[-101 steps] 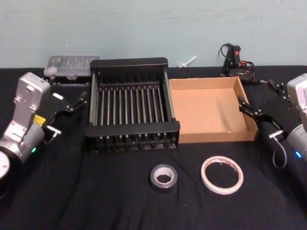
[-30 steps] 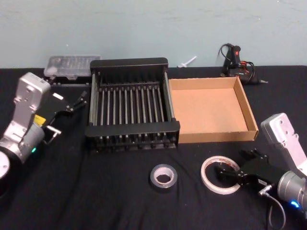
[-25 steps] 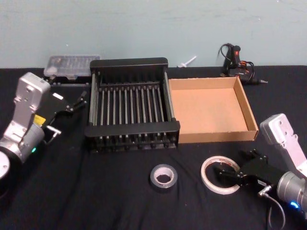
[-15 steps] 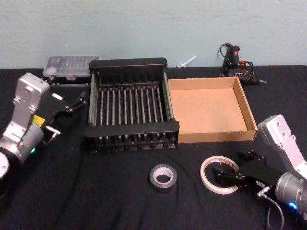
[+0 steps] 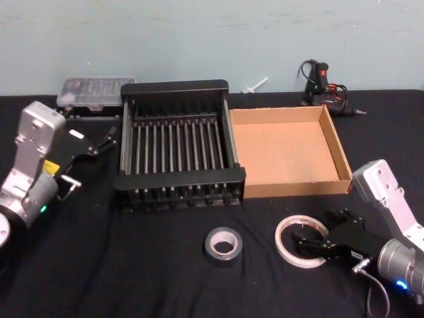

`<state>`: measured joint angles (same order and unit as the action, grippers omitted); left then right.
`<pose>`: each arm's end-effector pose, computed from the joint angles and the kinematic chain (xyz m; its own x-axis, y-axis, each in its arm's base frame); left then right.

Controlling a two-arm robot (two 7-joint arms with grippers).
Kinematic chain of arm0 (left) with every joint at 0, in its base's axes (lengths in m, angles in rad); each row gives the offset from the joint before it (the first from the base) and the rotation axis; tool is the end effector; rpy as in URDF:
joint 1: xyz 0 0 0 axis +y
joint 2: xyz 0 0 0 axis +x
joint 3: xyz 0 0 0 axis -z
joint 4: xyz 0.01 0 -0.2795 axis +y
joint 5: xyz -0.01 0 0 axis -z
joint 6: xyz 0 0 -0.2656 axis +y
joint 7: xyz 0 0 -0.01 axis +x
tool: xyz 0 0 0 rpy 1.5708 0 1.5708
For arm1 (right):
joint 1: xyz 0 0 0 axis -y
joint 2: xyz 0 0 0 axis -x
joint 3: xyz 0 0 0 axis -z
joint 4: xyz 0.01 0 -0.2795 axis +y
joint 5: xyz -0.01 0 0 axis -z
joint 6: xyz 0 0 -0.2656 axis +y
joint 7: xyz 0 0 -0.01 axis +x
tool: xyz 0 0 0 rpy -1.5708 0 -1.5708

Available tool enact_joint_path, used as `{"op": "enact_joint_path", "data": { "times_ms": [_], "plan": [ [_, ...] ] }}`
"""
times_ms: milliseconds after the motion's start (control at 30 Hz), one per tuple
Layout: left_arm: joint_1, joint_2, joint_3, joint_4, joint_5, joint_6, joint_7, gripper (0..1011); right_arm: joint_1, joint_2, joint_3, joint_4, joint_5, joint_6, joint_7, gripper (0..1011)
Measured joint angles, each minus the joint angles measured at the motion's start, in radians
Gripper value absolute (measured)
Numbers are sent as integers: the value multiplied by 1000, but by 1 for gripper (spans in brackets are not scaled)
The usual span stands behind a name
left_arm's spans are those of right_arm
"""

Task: Pick up the white tape and place it into the black box , Pick up the silver tape and place it into the brown box.

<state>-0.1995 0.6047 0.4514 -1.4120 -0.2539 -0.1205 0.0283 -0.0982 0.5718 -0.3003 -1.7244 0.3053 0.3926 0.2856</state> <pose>0.3155 0.0881 -0.2855 0.2923 0.8803 0.3737 -0.9553 0.2873 0.0703 0.2442 -0.0643 -0.2823 0.5725 -0.8179 0.0581 0.7158 0.4640 -0.5219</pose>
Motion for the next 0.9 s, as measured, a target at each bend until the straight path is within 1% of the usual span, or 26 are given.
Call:
{"op": "enact_joint_path", "data": {
  "times_ms": [500,667,700,767,800,867,900],
  "plan": [
    [0,0,0,0,0,0,0,1001,1,1,-1,-1,2,-1,-1,1002],
    [0,0,0,0,0,0,0,1001,1,2,-1,-1,3,-1,-1,935],
    [0,0,0,0,0,0,0,1002,1,2,-1,-1,3,-1,-1,893],
    [0,0,0,0,0,0,0,1001,1,2,-1,-1,4,-1,-1,863],
    [0,0,0,0,0,0,0,1001,1,2,-2,-1,4,-1,-1,811],
    [0,0,0,0,0,0,0,1001,1,2,-2,-1,4,-2,-1,776],
    [0,0,0,0,0,0,0,1001,1,2,-2,-1,4,-2,-1,738]
  ]
}}
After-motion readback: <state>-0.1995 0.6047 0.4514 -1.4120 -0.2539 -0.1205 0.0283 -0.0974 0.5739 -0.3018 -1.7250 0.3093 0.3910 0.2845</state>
